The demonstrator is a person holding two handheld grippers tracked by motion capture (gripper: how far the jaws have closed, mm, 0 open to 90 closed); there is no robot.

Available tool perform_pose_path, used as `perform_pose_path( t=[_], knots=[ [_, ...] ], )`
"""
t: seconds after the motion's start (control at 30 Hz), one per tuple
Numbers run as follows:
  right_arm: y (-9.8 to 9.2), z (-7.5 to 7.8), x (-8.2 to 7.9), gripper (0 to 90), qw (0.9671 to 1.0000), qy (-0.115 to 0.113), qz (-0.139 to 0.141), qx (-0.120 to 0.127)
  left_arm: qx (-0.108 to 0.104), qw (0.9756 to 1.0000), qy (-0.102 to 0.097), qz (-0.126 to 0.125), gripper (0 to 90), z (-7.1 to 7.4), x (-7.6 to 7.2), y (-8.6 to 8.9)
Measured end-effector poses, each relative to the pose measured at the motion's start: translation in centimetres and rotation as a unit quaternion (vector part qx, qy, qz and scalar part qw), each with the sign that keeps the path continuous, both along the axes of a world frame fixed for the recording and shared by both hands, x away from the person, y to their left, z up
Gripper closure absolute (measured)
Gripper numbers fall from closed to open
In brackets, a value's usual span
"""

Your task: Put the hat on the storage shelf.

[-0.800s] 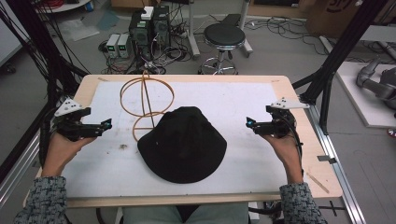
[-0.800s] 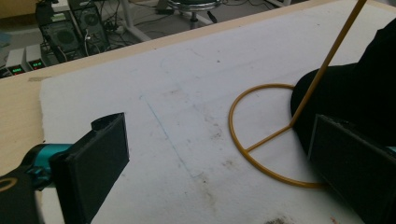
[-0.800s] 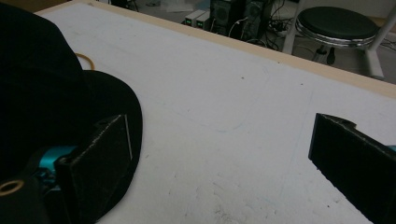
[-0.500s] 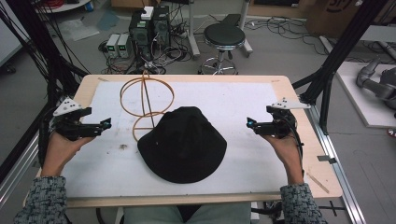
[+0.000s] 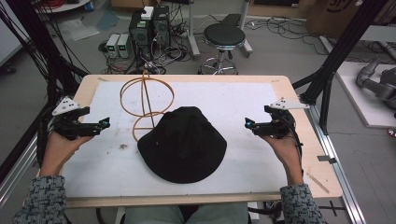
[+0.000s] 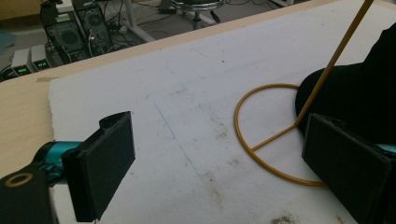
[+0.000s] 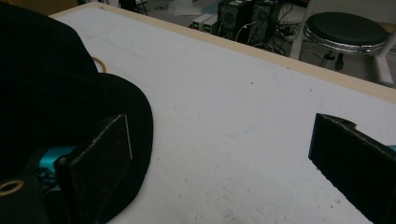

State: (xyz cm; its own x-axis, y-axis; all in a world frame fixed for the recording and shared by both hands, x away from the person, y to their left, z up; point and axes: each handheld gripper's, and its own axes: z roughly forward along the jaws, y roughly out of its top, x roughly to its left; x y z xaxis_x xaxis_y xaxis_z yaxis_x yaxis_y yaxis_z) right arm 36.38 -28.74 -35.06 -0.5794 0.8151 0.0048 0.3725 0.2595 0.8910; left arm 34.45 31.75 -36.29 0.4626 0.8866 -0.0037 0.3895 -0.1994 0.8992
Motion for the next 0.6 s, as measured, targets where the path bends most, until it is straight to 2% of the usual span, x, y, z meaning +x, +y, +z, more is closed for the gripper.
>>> perform_pose_path(
  t=[0.2, 0.3, 0.6],
  knots=[
    [0.9, 0.8, 0.0, 5.4, 0.9999, -0.006, 0.014, 0.004, 0.004, 1.0, 0.005, 0.001, 9.7, -0.2, -0.2, -0.1],
    [1.4, 0.8, -0.1, 5.4, 0.9996, -0.008, 0.025, -0.005, 0.007, 1.0, 0.004, -0.002, 9.7, 0.0, -0.3, -0.3],
    [3.0, 1.0, 0.3, 5.5, 0.9988, -0.009, 0.049, 0.001, 0.005, 1.0, 0.002, -0.002, 9.7, 0.2, -0.2, -0.1]
  ],
)
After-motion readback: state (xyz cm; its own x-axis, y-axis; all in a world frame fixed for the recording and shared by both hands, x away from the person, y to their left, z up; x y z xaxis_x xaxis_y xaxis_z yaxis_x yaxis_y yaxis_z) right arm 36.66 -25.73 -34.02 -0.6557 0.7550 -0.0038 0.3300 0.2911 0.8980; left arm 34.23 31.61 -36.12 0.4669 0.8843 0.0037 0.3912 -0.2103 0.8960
